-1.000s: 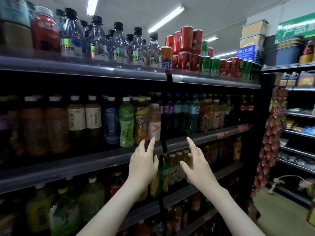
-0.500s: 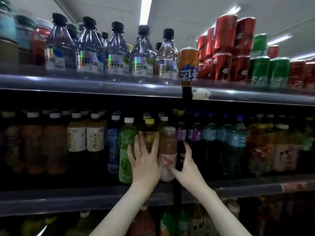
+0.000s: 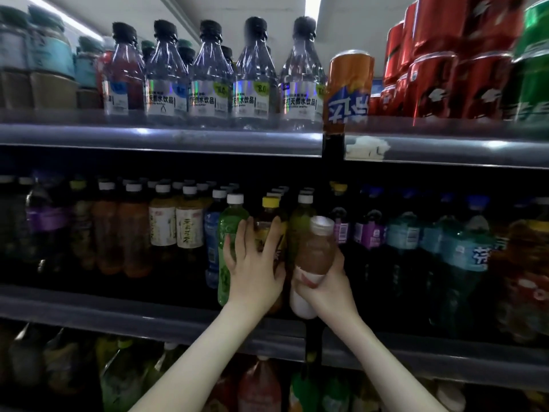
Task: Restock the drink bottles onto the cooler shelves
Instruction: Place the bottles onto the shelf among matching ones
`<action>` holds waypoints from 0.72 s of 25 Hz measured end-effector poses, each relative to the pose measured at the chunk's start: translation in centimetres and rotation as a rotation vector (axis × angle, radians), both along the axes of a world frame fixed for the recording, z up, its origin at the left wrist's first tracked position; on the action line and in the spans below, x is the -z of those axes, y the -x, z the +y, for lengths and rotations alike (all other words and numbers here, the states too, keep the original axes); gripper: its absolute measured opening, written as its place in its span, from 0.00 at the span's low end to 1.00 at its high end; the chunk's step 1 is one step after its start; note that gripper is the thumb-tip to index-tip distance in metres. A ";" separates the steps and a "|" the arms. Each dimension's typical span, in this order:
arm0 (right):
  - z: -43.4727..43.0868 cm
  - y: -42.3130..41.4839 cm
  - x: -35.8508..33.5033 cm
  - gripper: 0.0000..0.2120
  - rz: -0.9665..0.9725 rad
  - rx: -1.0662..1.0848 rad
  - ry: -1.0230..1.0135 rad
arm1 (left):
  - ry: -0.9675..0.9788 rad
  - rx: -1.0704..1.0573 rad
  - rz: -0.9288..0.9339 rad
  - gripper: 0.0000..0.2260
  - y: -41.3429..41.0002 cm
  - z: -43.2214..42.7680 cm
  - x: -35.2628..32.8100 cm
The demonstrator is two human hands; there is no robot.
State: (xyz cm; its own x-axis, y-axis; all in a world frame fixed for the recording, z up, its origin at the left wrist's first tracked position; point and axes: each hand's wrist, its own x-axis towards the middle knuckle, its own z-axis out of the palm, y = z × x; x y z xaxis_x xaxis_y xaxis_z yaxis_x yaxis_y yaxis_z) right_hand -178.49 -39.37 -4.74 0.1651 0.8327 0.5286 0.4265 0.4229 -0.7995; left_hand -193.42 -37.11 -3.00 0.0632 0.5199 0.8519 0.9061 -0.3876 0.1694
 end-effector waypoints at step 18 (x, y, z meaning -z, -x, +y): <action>-10.7 4.2 9.7 0.33 -0.016 -0.483 0.494 | 0.987 0.357 -0.503 0.31 4.0 -15.8 13.0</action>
State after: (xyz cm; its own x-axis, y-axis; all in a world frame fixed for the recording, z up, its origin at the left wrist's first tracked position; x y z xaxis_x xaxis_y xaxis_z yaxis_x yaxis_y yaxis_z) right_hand -182.67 -50.10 -14.47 -0.2895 0.9548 0.0675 0.2958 0.1563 -0.9424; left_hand -197.43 -52.87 -15.99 0.1095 0.9923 0.0575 0.5171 -0.1062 0.8493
